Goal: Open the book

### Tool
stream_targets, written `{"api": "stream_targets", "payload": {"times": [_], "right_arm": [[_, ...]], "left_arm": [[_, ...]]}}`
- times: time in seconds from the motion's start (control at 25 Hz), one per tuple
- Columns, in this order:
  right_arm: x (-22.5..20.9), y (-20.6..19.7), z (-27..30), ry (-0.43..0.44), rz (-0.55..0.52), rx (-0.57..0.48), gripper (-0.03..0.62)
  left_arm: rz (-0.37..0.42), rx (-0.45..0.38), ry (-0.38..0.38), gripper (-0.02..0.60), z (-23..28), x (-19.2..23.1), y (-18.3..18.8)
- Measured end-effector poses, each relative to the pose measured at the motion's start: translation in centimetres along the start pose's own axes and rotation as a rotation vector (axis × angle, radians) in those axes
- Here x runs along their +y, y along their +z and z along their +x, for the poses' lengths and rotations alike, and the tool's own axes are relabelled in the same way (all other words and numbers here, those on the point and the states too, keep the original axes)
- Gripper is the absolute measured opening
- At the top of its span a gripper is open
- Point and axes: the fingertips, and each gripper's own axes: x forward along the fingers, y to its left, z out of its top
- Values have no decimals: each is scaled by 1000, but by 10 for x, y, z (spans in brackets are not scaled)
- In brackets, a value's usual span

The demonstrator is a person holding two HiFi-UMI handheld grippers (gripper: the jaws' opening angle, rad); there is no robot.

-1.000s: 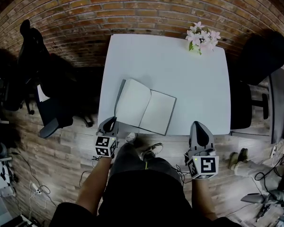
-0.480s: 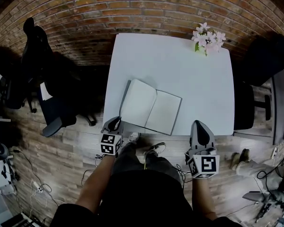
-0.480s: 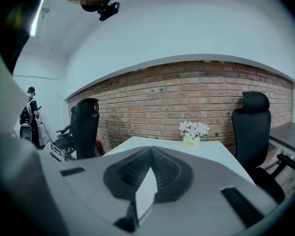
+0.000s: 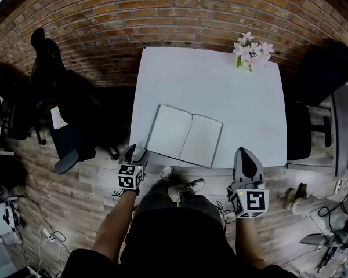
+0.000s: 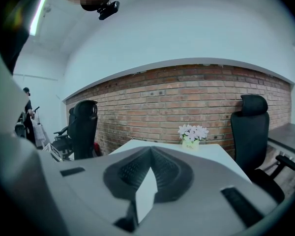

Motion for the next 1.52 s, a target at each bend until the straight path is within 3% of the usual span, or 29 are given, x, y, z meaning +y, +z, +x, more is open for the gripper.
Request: {"api": "stream_targets", "payload": {"times": [0.28,0.6,1.0,1.24,1.52], "right_arm": [[1,4,0,-8,-2,-10,11],[16,12,12,22,-17,-31,11],[4,21,8,-14,-29,-47,12],[-8,23,1,-38,-27,-48,11],[-16,25,4,-37,-38,-25,11]], "left_arm": [[1,6,34,265,-6,17,2],[20,-1,22,264,1,18,17],[42,-11,-32,218,15,2,42],[77,-45,-76,64,23,-19,79],[94,-193,-159,25,17,-47,150]]}}
